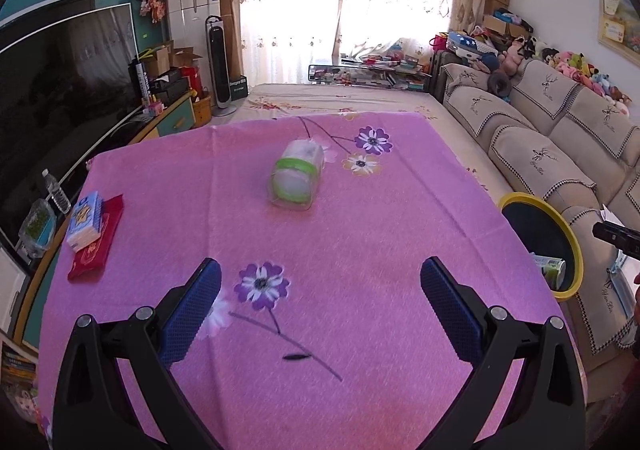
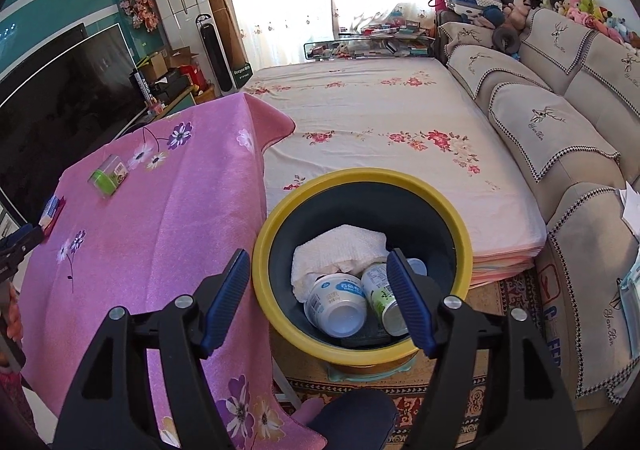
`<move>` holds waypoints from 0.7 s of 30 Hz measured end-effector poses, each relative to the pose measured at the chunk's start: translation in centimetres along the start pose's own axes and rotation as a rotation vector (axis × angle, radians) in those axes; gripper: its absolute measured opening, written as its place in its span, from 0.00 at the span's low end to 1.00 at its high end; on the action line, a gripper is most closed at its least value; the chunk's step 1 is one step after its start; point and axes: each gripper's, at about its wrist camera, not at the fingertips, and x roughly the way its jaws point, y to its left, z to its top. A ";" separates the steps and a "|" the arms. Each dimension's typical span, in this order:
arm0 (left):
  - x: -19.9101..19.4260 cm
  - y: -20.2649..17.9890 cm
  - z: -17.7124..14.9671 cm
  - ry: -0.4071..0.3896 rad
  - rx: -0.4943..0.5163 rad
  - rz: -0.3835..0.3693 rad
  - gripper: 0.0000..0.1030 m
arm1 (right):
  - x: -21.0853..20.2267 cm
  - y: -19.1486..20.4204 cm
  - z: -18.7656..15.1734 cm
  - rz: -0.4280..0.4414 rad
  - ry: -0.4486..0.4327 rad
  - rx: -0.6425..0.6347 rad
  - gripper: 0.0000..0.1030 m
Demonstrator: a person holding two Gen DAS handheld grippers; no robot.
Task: Collect trash
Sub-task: 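Grasp the clear green-banded cup with the left gripper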
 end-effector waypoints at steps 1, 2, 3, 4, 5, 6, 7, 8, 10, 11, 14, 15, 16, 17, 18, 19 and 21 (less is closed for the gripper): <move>1.0 -0.2 0.7 0.001 0.010 0.005 0.95 | 0.0 -0.1 0.0 -0.003 0.000 0.002 0.65; 1.9 -0.3 1.4 0.002 0.020 0.002 0.95 | 0.0 -0.2 0.1 -0.005 0.001 0.005 0.65; 3.0 -0.5 2.0 0.001 0.029 -0.005 0.95 | 0.0 -0.4 0.0 -0.006 0.001 0.007 0.65; 4.1 -0.5 2.6 0.005 0.038 -0.003 0.95 | 0.0 -0.5 0.1 -0.007 0.000 0.010 0.65; 5.3 -0.5 3.2 0.012 0.046 0.009 0.95 | 0.0 -0.5 0.1 -0.007 0.000 0.013 0.65; 6.6 -0.4 3.8 0.020 0.055 0.019 0.95 | 0.0 -0.5 0.1 -0.005 -0.001 0.016 0.65; 7.8 -0.3 4.3 0.029 0.061 0.025 0.95 | 0.1 -0.4 0.2 -0.003 -0.002 0.018 0.65; 9.0 -0.1 4.8 0.038 0.063 0.036 0.95 | 0.3 -0.3 0.2 -0.001 -0.002 0.020 0.65; 11.4 0.6 5.6 0.064 0.047 0.049 0.95 | 0.6 -0.3 0.3 0.003 0.002 0.019 0.65; 12.4 0.9 6.1 0.070 0.033 0.049 0.95 | 0.8 -0.2 0.4 0.005 0.006 0.018 0.65; 14.7 1.8 7.2 0.076 0.001 0.057 0.95 | 1.4 0.1 0.6 0.011 0.016 0.014 0.65; 15.2 1.9 7.6 0.076 0.000 0.056 0.95 | 1.6 0.2 0.6 0.012 0.019 0.013 0.65; 15.7 1.9 7.9 0.075 0.001 0.050 0.95 | 1.8 0.2 0.6 0.014 0.021 0.014 0.65; 16.1 1.9 8.1 0.074 0.006 0.048 0.95 | 2.0 0.3 0.7 0.017 0.024 0.014 0.65; 16.5 1.8 8.2 0.076 0.010 0.050 0.95 | 2.1 0.3 0.7 0.018 0.027 0.014 0.65; 16.9 1.9 8.4 0.080 0.012 0.050 0.95 | 2.3 0.4 0.6 0.021 0.028 0.014 0.65; 17.5 1.7 8.3 0.086 0.017 0.047 0.94 | 2.4 0.5 0.6 0.027 0.030 0.016 0.65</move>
